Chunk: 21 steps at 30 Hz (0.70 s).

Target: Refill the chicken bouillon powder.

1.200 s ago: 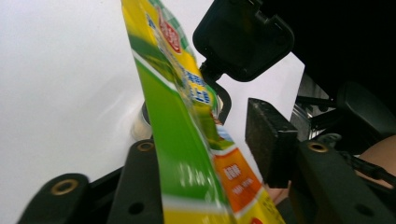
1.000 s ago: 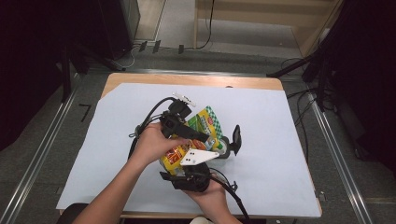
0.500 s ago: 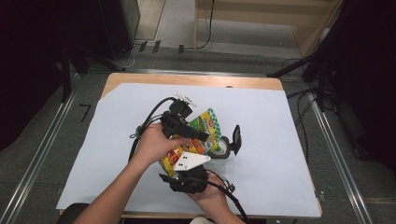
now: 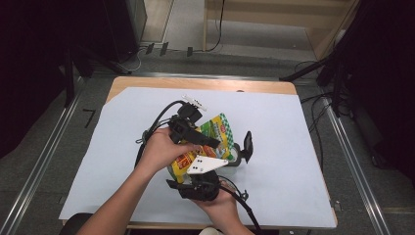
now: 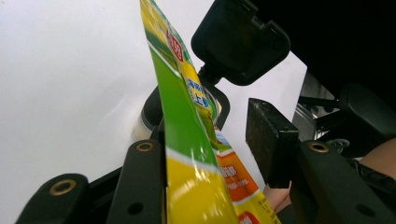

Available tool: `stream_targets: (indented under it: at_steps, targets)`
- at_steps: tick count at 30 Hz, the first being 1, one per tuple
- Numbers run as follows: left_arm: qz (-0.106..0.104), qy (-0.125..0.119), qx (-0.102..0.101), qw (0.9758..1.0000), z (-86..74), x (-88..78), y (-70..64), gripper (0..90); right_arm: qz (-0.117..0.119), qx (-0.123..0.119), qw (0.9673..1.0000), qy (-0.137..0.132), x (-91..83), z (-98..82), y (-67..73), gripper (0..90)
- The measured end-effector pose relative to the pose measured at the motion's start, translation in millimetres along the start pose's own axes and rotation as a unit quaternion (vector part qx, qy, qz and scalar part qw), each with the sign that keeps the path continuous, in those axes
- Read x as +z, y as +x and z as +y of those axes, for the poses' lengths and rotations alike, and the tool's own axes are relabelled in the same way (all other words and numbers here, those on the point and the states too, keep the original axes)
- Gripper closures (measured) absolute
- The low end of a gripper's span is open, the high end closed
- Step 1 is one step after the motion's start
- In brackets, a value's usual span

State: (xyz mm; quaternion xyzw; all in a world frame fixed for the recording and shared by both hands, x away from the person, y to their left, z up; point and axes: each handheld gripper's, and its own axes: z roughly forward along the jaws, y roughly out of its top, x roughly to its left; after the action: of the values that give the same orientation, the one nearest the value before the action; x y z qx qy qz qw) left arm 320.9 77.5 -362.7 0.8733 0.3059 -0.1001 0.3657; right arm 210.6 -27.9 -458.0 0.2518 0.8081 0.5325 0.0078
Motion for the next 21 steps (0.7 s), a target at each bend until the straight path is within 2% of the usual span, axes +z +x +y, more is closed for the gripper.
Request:
stream_targets:
  at_steps: [3,4,11,17,21]
  targets:
    - [0.001,-0.001,-0.003,1.0000,-0.3,0.4,-1.4,58.4,0.008,0.022,0.9997,-0.011,-2.2,0.5,-4.2,62.6]
    - [0.003,-0.002,0.003,1.0000,-0.2,0.2,-2.1,58.9,0.008,0.023,0.9996,-0.011,-2.6,0.7,-5.2,62.6]
    - [0.008,-0.001,0.004,1.0000,-1.3,3.1,-2.6,60.7,0.001,0.011,0.9999,0.001,-0.9,-0.2,-4.2,61.4]
    - [0.008,-0.002,0.006,0.9999,-1.9,1.8,-2.9,61.2,-0.020,-0.027,0.9993,0.013,0.4,-0.4,0.1,60.4]
    - [0.015,-0.004,0.005,0.9999,-2.8,0.9,-3.8,61.0,-0.026,-0.031,0.9991,0.015,1.2,-0.5,0.8,61.5]
